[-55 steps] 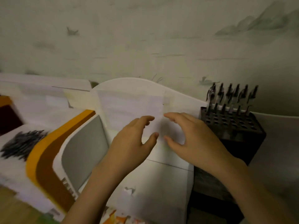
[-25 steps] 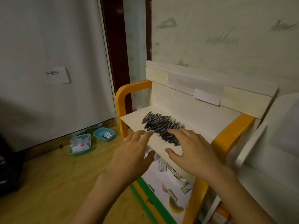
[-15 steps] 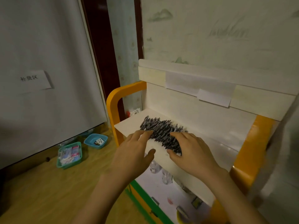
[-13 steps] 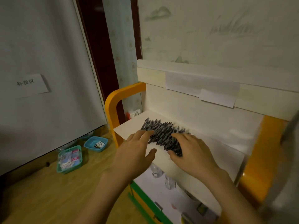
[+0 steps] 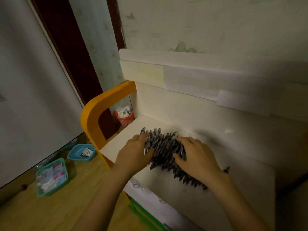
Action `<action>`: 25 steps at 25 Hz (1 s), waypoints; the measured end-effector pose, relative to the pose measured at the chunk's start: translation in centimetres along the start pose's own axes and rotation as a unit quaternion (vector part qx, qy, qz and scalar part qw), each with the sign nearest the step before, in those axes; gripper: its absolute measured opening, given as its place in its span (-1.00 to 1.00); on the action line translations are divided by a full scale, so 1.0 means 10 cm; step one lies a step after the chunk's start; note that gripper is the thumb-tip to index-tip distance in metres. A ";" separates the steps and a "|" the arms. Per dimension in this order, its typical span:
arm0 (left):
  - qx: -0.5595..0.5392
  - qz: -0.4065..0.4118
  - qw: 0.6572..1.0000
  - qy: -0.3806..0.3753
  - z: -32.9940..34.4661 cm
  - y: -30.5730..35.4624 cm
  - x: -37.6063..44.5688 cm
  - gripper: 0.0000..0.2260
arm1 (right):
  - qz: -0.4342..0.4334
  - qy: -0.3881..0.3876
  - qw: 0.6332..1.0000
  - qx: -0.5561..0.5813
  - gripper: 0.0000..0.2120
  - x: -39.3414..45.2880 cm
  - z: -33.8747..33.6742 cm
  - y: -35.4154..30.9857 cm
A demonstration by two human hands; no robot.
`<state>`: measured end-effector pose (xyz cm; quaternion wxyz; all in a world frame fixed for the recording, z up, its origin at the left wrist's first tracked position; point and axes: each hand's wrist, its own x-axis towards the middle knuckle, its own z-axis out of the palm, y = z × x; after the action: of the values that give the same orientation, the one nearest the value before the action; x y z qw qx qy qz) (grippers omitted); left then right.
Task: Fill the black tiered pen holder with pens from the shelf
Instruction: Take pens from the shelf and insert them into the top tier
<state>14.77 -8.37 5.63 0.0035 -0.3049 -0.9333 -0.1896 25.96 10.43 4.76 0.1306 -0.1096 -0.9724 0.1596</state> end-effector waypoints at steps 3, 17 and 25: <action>-0.031 0.008 0.999 -0.023 0.21 -0.15 0.37 -0.49 | 0.029 0.006 0.999 -0.022 -0.50 0.20 0.08 0.02; 0.031 0.011 0.983 -0.178 1.00 0.01 1.17 -0.36 | 0.136 0.000 0.987 -0.083 -0.48 0.65 0.32 0.16; 0.023 -0.025 0.975 -0.222 1.00 0.09 1.28 -0.38 | 0.139 0.009 0.987 -0.080 -0.49 0.66 0.41 0.22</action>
<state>5.97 3.12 -1.73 -0.2010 -0.3159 -0.9223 -0.0956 18.94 12.93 1.70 0.1068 -0.2552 -0.9561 0.0966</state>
